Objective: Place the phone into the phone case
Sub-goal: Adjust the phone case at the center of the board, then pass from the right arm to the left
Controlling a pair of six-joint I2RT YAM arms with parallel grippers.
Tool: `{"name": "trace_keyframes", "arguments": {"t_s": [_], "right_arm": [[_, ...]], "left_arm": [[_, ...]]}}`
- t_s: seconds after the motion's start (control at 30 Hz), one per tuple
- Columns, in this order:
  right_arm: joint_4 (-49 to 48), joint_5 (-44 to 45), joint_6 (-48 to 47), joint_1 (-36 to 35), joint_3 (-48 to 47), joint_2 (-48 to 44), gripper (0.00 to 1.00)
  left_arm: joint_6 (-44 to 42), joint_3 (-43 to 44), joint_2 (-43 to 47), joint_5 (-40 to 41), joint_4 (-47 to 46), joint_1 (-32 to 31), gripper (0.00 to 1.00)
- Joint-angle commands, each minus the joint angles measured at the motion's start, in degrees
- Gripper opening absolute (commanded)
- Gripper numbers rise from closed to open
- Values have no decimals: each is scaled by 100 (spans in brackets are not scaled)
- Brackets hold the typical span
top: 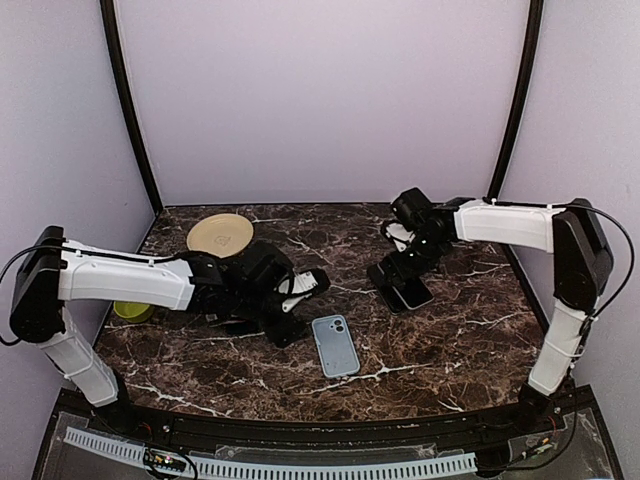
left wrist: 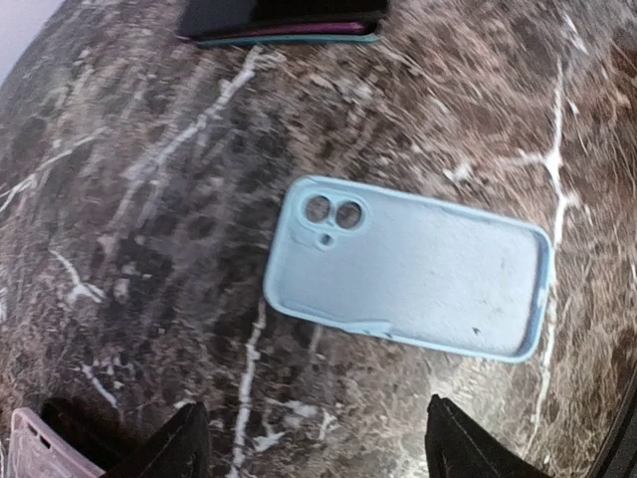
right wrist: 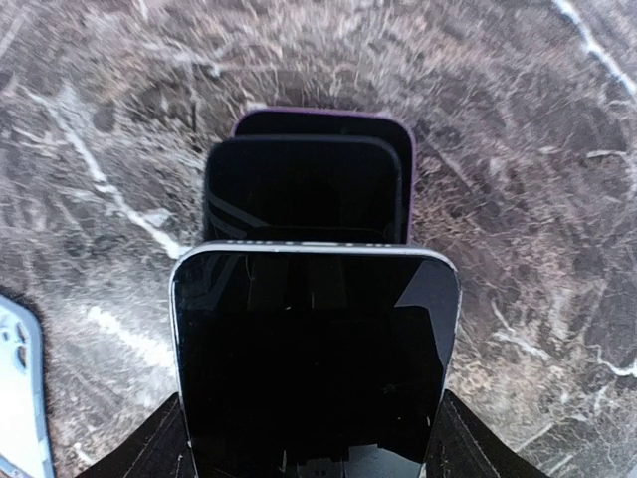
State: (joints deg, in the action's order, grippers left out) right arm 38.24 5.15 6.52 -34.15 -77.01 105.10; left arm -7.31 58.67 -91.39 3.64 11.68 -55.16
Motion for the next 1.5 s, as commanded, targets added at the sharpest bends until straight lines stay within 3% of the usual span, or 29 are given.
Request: {"name": "trace_keyframes", "arguments": {"t_s": [0.0,0.1,0.37,0.6,0.8,0.97,1.3,1.47], "right_arm": [[-480,36,24,30,100,-697,26],[-624,-3,15,28,233,-873,26],[-766,90,77,23,454,-1168,26],[-866,369,197,24,646,-1687,26],[-1223,519,553,-49,1017,-2145,25],[-1512,939,1074,-706,1224,-2301,24],[-2528,1838,2135,-2241,1701,-2154,23],[-2713,1891,2615,-2677,1816,-1665,25]], "left_arm": [[-342,144,-232,-521,860,-159,75],[-363,145,-406,-1023,838,-170,70],[-495,766,-1489,-1280,847,-377,52],[-809,1612,-2141,-1445,886,-582,46],[-353,1735,-1935,-1097,510,-568,45],[258,1403,-1265,-894,255,-306,48],[2013,647,-189,-354,-45,1323,63],[2344,416,91,16,-207,1600,67]]}}
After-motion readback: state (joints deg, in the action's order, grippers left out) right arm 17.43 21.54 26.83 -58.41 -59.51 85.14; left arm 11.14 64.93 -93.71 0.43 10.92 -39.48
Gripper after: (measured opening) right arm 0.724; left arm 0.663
